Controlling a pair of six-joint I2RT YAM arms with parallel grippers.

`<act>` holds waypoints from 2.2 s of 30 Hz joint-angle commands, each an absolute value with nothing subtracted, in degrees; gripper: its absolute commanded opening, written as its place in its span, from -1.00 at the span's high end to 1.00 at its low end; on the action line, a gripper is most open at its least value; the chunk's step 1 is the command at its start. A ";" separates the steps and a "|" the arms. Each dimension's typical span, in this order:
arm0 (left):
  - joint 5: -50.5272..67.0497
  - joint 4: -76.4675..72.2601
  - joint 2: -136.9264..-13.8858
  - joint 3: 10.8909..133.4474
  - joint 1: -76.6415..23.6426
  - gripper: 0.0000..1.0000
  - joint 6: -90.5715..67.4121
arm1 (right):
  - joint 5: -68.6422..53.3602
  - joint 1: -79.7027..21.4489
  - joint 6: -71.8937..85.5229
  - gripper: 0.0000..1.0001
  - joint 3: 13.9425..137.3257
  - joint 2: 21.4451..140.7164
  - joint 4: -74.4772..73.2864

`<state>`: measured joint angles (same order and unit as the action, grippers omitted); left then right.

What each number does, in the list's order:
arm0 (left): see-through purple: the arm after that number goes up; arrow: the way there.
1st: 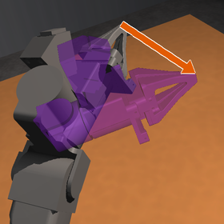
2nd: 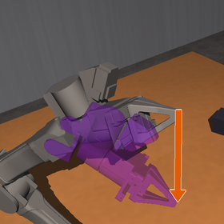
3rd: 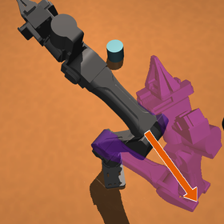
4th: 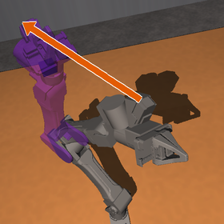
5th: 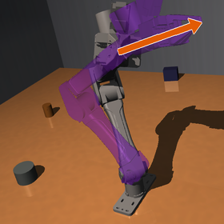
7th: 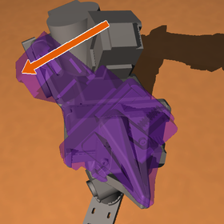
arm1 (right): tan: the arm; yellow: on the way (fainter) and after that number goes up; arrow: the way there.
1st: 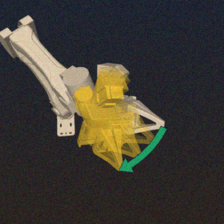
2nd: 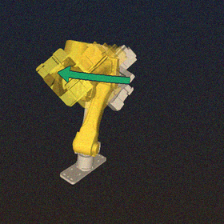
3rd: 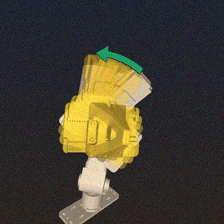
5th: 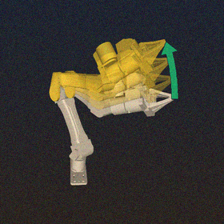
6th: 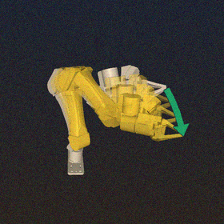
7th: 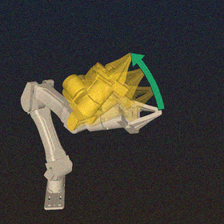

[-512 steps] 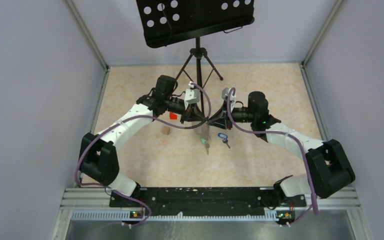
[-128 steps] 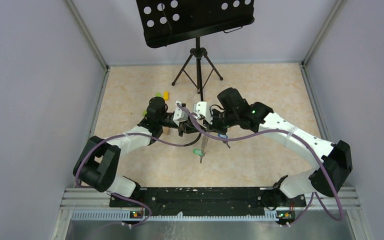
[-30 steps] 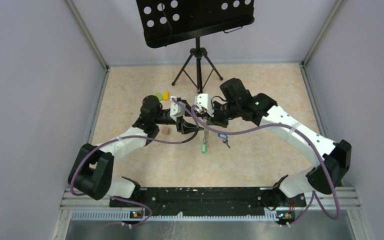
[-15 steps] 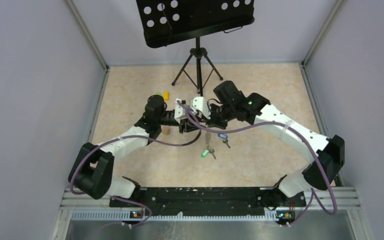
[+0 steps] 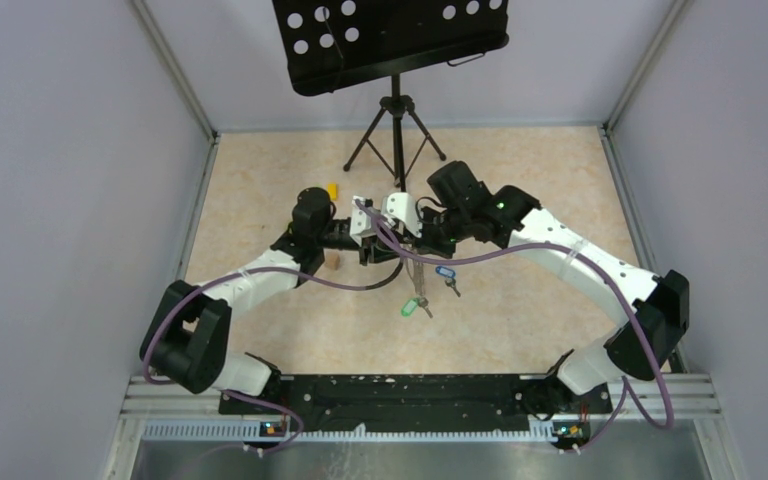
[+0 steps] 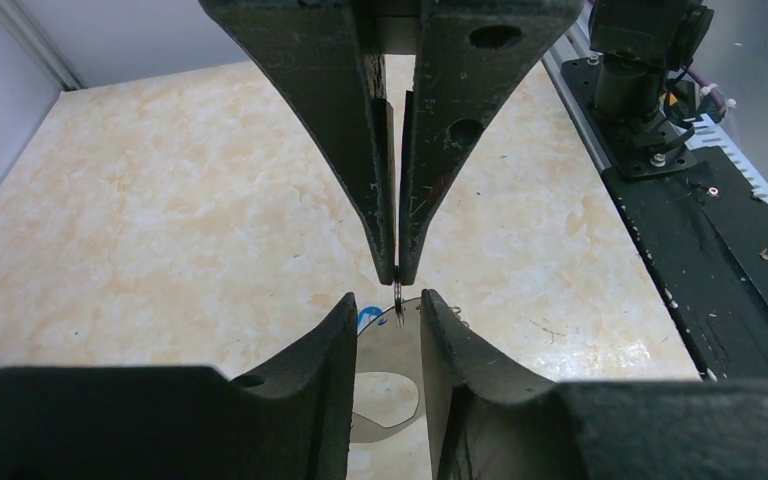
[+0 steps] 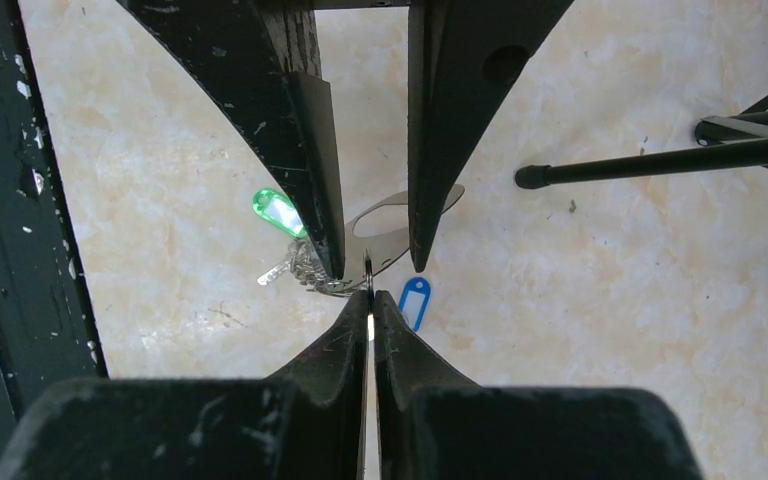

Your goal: Put the keys on the keyring

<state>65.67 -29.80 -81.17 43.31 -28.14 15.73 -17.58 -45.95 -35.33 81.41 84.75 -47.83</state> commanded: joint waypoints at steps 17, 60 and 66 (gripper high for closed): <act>69.11 -33.21 -83.84 44.36 -30.03 0.61 13.79 | -20.04 -46.85 -32.81 1.00 78.60 81.30 -39.78; 71.05 -53.87 -84.79 37.59 -26.72 0.40 3.61 | -23.42 -44.65 -32.34 1.00 73.27 77.74 -35.38; 71.13 -53.89 -84.85 37.99 -26.78 0.53 3.03 | -23.59 -44.65 -32.28 1.00 73.27 78.30 -35.52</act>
<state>70.87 -51.53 -84.68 36.62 -26.87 4.08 -22.28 -45.08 -32.77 72.73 79.09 -38.13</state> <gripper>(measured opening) 0.255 0.005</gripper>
